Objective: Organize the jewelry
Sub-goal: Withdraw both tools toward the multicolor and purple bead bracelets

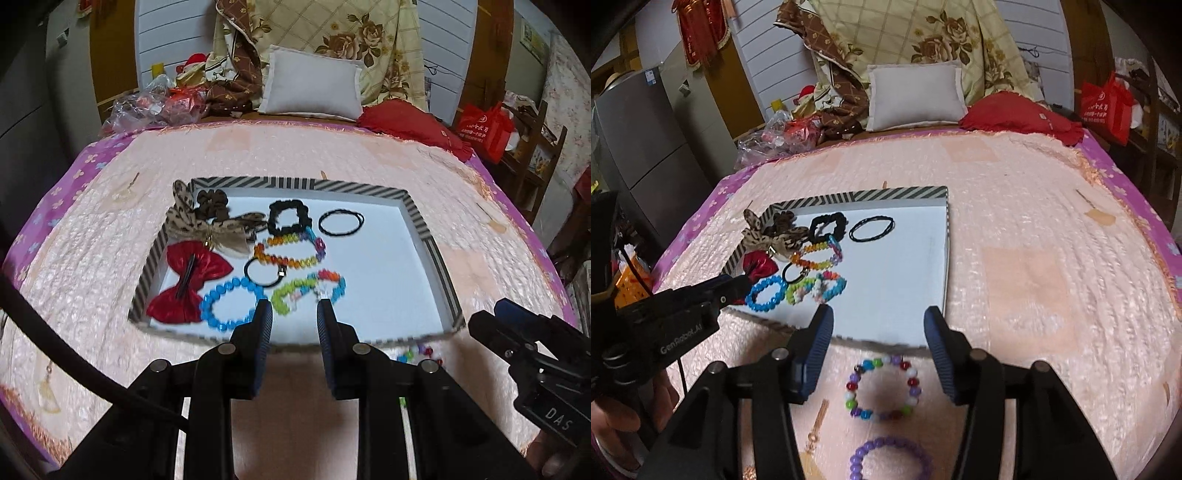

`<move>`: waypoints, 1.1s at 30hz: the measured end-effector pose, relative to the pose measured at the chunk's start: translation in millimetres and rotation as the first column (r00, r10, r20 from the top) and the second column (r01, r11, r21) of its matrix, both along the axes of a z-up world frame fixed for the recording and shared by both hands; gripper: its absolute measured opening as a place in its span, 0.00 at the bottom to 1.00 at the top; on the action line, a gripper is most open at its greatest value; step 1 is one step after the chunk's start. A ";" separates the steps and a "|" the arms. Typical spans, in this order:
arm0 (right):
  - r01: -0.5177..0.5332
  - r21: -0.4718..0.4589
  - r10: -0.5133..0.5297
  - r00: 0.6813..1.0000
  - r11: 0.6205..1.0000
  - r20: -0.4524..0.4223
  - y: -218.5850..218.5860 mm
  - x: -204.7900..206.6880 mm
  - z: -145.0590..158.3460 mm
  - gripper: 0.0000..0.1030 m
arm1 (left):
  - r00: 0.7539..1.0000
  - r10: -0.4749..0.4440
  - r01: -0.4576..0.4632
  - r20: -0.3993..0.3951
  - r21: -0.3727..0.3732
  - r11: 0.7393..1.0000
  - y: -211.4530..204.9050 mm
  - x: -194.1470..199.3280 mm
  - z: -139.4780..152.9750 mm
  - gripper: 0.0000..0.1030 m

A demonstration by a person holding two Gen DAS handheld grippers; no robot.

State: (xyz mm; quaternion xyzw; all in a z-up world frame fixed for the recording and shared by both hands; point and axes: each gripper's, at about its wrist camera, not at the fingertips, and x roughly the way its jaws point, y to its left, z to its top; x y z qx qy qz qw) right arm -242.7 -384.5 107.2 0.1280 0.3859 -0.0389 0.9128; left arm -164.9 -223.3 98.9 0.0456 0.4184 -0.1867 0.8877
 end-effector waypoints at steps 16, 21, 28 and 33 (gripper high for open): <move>0.004 -0.040 -0.006 1.000 0.999 -0.027 10.1 -50.6 -17.2 0.55 | 1.000 -0.009 0.009 0.015 0.006 1.000 10.7 -43.4 -14.6 0.21; 0.004 -0.075 -0.008 0.998 0.997 -0.055 5.8 -70.8 -24.8 0.55 | 1.000 -0.027 0.027 -0.007 -0.001 1.000 15.8 -52.0 -23.1 0.21; 0.003 -0.077 -0.013 0.992 0.997 -0.127 -4.3 -88.1 -52.7 0.55 | 0.997 -0.044 0.044 -0.056 -0.007 0.999 13.1 -57.6 -41.0 0.21; -0.015 -0.087 0.002 0.989 0.996 -0.150 -0.5 -86.0 -63.2 0.55 | 0.997 -0.044 0.044 -0.067 -0.002 0.999 10.6 -57.9 -45.3 0.21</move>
